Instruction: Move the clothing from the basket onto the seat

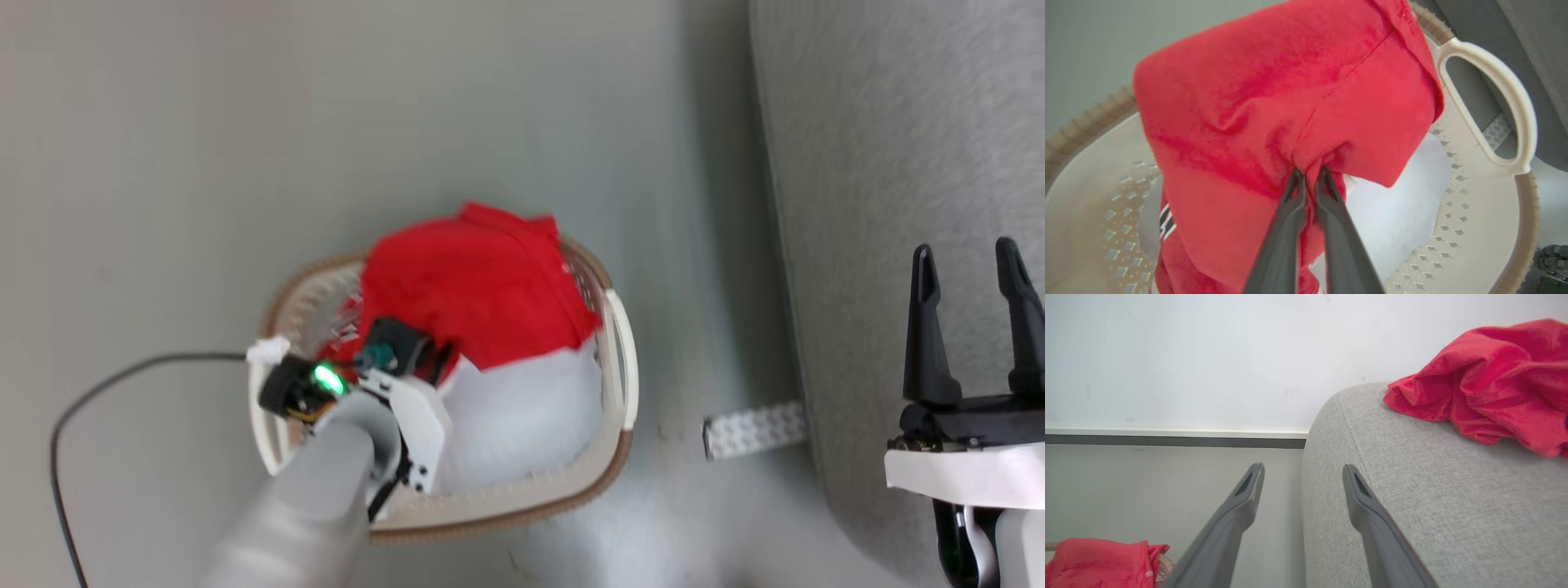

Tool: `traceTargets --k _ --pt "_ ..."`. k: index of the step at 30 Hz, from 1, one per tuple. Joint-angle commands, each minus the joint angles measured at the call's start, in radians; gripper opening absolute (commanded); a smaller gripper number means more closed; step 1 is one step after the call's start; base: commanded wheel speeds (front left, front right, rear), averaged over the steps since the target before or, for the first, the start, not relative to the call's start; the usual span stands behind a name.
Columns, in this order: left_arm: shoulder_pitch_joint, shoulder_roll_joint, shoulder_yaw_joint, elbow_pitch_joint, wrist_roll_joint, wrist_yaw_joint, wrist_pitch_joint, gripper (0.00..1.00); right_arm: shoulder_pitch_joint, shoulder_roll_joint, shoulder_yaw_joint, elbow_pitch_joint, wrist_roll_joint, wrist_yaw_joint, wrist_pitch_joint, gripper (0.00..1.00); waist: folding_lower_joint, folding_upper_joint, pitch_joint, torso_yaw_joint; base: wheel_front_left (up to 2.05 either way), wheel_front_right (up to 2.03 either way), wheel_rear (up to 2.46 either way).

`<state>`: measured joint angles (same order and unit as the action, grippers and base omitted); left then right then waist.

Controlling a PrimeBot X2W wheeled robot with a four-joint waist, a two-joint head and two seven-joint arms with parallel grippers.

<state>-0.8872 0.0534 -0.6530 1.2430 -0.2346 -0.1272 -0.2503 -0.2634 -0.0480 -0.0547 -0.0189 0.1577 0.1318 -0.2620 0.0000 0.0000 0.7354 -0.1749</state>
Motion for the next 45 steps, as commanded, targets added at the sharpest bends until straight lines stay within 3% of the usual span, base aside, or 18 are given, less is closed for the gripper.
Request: traceTargets --k 1,10,23,35,45 --pt "0.038 0.000 0.000 -0.025 -0.026 -0.003 -0.008 0.00 0.018 -0.001 -0.007 0.016 -0.011 -0.002 -0.001 1.00 0.0000 0.0000 -0.126 0.035 0.00 0.00 0.00" --pt "0.158 -0.002 -0.006 -0.190 -0.141 -0.001 -0.014 0.00 0.102 -0.002 -0.031 0.078 -0.045 -0.002 -0.001 1.00 0.0000 0.0000 -0.374 0.099 0.00 0.00 0.00" --pt "0.275 0.015 0.044 -0.412 -0.192 0.075 -0.014 0.00 0.219 -0.002 -0.033 0.129 -0.063 -0.002 -0.001 1.00 0.0000 0.0000 -0.636 0.154 0.00 0.00 0.00" --pt "0.356 0.079 0.058 -0.563 -0.210 0.114 0.015 0.00 0.297 -0.002 -0.016 0.145 -0.077 -0.002 -0.001 1.00 0.0000 0.0000 -0.780 0.158 0.00 0.00 0.00" --pt "0.405 0.119 0.060 -0.700 -0.221 0.146 0.066 0.00 0.325 -0.002 -0.008 0.137 -0.074 -0.002 -0.001 1.00 0.0000 0.0000 -0.816 0.142 0.00 0.00 0.00"
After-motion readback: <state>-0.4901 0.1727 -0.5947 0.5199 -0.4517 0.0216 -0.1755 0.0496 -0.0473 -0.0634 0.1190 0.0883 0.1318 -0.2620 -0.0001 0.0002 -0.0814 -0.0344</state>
